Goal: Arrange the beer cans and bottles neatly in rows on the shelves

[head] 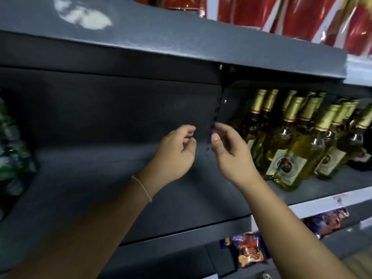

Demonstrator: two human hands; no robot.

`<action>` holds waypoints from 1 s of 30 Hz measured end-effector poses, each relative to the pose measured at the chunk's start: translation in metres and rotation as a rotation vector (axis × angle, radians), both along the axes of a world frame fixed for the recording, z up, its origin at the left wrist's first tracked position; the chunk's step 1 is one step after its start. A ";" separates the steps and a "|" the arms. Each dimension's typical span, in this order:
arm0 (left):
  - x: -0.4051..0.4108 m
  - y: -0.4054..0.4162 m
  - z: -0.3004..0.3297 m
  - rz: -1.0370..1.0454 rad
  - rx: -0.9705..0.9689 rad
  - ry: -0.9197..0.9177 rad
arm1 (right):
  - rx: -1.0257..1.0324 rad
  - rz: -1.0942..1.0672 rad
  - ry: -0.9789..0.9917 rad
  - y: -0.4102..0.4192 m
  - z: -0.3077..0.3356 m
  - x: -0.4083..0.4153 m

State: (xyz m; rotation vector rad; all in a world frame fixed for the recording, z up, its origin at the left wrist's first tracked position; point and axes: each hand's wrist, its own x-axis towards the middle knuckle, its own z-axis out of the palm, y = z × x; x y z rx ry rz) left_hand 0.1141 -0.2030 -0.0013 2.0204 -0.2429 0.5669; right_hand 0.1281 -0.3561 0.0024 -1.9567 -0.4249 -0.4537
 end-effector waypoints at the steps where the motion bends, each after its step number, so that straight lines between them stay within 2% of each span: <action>1: 0.007 -0.012 -0.001 -0.002 0.005 0.005 | -0.001 -0.017 -0.014 -0.012 0.002 0.007; 9: 0.053 -0.079 0.001 -0.011 0.047 0.064 | -0.049 -0.265 -0.115 -0.083 0.025 0.072; 13: 0.069 -0.093 0.002 -0.020 0.098 0.098 | -0.088 -0.331 -0.019 -0.096 0.037 0.113; 17: 0.077 -0.095 -0.003 -0.011 0.107 0.130 | -0.089 -0.321 0.134 -0.097 0.046 0.142; 22: 0.076 -0.087 -0.011 0.005 0.117 0.148 | -0.056 -0.326 0.205 -0.098 0.043 0.165; 30: 0.072 -0.074 -0.021 0.039 0.138 0.168 | -0.006 -0.273 0.110 -0.081 0.038 0.164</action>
